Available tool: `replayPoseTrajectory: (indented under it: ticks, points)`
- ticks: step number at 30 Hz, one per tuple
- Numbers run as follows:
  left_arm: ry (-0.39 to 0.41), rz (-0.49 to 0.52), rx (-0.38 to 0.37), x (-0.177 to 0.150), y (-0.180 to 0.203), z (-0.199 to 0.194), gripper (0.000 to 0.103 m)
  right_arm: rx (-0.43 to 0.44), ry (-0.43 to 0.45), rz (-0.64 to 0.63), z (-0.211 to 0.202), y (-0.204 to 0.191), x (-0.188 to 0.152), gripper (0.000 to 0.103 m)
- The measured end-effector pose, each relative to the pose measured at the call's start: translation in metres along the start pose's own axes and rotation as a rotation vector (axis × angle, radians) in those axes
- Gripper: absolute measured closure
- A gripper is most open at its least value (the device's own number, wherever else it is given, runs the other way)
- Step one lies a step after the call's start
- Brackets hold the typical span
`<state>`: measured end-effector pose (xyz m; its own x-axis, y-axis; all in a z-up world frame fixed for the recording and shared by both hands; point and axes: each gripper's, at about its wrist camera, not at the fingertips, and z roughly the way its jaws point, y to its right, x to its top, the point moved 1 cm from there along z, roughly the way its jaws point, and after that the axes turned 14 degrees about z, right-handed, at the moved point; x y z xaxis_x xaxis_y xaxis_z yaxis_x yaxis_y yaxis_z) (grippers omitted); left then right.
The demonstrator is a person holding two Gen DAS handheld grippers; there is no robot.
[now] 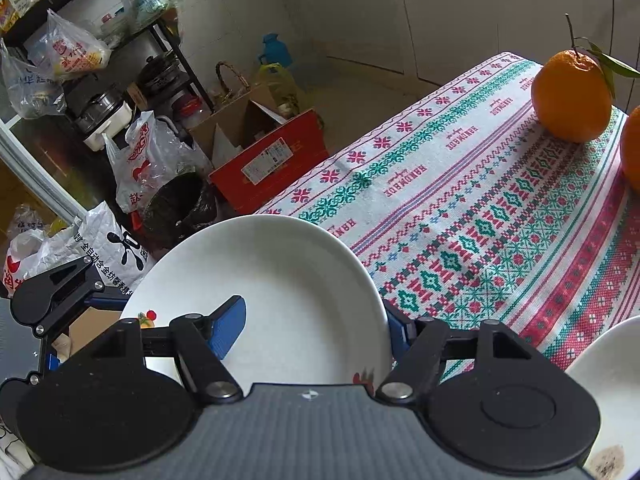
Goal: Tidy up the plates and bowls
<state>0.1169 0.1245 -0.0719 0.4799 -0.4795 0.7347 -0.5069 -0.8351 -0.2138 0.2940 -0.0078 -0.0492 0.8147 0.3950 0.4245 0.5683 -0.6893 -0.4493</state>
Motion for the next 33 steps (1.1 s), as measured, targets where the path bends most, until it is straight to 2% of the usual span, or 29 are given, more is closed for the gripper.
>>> replayPoseTrajectory:
  ticks: [18, 33]
  points:
    - [0.013, 0.035, -0.008, 0.017, -0.019, 0.023, 0.005, -0.057, 0.050, 0.034, 0.005, 0.023, 0.028, 0.027]
    - [0.005, 0.048, -0.019, 0.018, -0.020, 0.027, 0.005, -0.089, 0.065, 0.008, 0.007, 0.021, 0.029, 0.023]
